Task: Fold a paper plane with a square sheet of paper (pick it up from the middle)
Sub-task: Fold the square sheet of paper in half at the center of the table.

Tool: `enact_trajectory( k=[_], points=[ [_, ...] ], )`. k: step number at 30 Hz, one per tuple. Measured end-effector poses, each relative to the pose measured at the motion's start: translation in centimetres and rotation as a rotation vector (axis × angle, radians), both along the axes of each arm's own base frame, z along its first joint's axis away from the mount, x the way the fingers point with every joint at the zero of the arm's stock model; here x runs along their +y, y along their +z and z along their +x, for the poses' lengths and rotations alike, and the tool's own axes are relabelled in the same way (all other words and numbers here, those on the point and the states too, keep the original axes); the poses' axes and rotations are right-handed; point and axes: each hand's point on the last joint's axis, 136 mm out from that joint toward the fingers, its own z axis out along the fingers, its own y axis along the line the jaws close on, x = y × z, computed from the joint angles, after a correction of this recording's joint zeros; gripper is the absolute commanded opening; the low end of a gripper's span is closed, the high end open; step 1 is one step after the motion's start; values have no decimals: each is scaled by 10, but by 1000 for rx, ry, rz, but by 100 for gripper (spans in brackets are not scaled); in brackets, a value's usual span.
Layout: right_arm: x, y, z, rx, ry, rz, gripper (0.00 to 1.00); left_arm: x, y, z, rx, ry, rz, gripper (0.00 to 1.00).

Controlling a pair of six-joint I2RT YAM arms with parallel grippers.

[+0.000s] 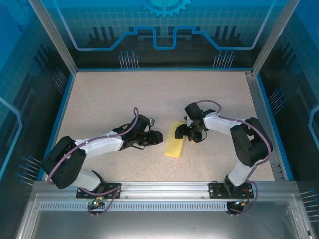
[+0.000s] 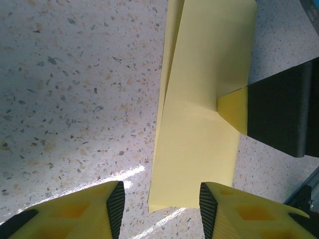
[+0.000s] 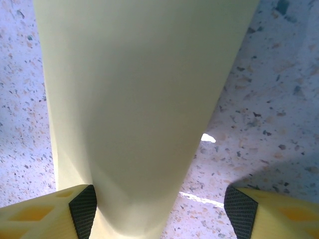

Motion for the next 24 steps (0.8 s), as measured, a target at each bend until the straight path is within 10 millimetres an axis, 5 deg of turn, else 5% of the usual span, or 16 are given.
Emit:
enact_trajectory(
  k=[24],
  points=[
    [1, -4, 0, 47, 35, -125, 78, 3, -5, 4, 9, -4, 10, 47]
  ],
)
